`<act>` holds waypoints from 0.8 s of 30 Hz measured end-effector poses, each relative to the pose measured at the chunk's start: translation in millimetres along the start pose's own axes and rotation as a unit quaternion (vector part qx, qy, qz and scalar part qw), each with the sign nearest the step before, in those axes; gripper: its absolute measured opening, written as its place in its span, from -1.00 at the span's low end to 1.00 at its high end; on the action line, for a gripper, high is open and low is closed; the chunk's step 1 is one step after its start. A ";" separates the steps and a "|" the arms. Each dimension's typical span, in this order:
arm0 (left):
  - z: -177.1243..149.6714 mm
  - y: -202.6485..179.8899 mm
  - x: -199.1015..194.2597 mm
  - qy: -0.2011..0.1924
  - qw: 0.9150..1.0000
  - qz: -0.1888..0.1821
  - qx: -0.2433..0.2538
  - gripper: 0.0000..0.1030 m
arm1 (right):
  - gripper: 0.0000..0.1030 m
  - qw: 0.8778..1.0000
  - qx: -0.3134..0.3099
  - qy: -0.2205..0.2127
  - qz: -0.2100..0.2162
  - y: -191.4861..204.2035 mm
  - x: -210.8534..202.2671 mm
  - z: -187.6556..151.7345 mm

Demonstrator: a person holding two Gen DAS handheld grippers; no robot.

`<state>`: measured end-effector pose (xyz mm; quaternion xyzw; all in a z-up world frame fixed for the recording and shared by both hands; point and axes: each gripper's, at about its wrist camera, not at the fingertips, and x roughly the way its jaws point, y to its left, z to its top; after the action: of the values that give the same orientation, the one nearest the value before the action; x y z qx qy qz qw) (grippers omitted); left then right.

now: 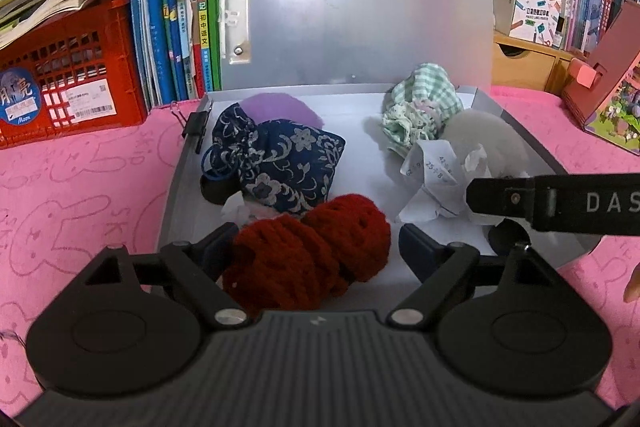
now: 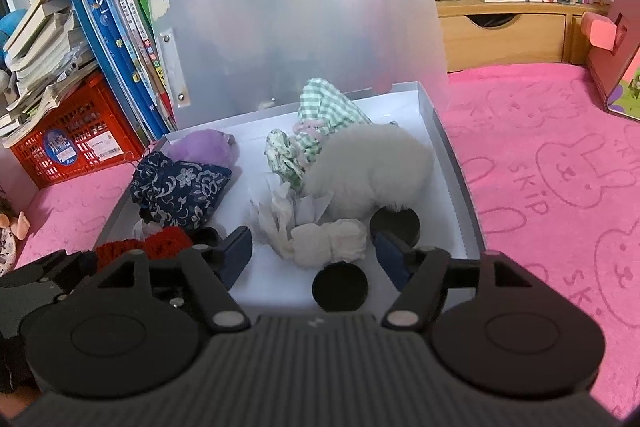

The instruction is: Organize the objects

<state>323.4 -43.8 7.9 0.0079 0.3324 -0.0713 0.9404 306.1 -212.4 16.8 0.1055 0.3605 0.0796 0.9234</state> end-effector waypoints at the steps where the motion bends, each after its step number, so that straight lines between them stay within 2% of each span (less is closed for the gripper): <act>1: -0.1 0.9 -1.1 0.000 1.000 0.000 -0.003 0.74 | 0.58 1.000 -0.001 -0.002 -0.001 0.6 -1.2 0.1; 11: 0.6 4.2 -21.8 -0.010 1.000 0.004 -0.001 0.75 | 0.69 1.000 -0.009 -0.020 -0.007 4.1 -21.0 2.8; 17: 2.9 6.3 -48.2 -0.027 1.000 0.005 -0.005 0.77 | 0.73 0.999 -0.019 -0.048 -0.014 8.1 -44.7 2.8; 24: -3.2 4.9 -85.3 -0.051 0.999 0.010 0.007 0.85 | 0.88 0.996 -0.033 -0.082 -0.009 14.0 -76.0 -4.3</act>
<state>256.5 -27.8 58.7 0.0141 0.2834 -0.0642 0.9567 246.9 -215.3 66.6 0.0776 0.2820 0.0741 0.9534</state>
